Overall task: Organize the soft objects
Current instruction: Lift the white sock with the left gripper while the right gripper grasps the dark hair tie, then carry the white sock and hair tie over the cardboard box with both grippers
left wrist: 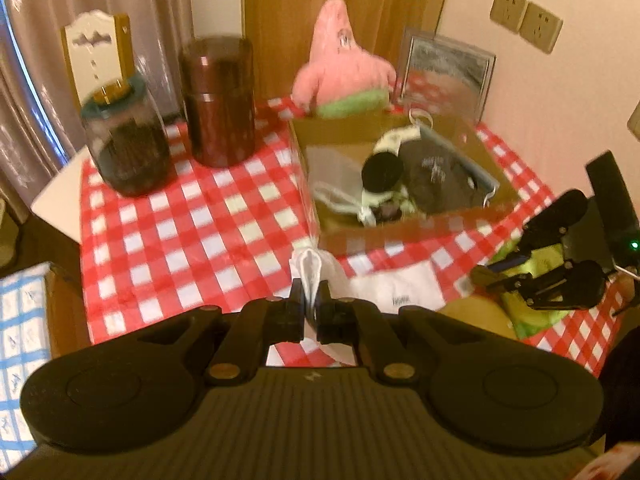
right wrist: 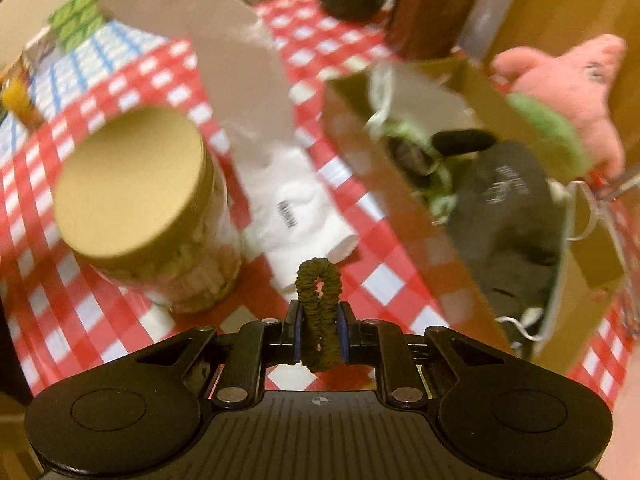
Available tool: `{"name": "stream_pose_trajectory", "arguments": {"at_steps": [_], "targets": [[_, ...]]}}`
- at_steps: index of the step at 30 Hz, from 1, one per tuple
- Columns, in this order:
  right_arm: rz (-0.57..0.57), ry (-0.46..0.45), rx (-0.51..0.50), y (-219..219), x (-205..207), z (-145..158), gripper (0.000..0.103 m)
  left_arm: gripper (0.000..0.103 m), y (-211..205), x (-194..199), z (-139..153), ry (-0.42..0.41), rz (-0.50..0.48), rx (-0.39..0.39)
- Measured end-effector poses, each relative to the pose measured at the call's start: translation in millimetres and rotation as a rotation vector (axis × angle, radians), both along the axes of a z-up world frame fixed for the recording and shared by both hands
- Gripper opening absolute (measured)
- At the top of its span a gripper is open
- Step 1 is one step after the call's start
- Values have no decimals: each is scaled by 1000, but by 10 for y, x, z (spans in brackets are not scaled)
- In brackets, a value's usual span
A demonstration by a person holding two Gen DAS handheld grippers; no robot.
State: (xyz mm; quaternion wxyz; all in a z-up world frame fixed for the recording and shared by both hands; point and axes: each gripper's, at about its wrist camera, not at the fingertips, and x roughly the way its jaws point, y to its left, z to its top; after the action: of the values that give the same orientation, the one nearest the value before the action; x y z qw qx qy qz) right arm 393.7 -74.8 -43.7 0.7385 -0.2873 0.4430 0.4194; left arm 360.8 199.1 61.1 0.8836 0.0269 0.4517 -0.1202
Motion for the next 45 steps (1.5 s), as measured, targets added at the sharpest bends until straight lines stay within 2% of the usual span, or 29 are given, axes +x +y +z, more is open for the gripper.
{"name": "stream_pose_trajectory", "arguments": {"at_steps": [6,18,23,30,35,38,45], "targets": [[-76,-54,79,-236,-152,406,17,4,-111,-109,501,-82,2,28],[-199,-117,179,-655,-382,1028,17,4,-571,-30,1181,-155,-48,127],[-237,-139,193,-843,-370,1142,17,4,-769,197,1426,-189,-51,161],[-313,-155,217,-1059,-129,1176,17,4,-1027,613,1667,-251,-53,188],[-389,-154,251,-1191,135,1184,17,4,-1180,891,1663,-273,-46,190],[-428,-152,282,-1264,254,1182,17,4,-1254,1040,1541,-273,-37,185],[-469,-152,315,-1337,420,1070,17,4,-1359,1370,789,-184,-25,176]]}}
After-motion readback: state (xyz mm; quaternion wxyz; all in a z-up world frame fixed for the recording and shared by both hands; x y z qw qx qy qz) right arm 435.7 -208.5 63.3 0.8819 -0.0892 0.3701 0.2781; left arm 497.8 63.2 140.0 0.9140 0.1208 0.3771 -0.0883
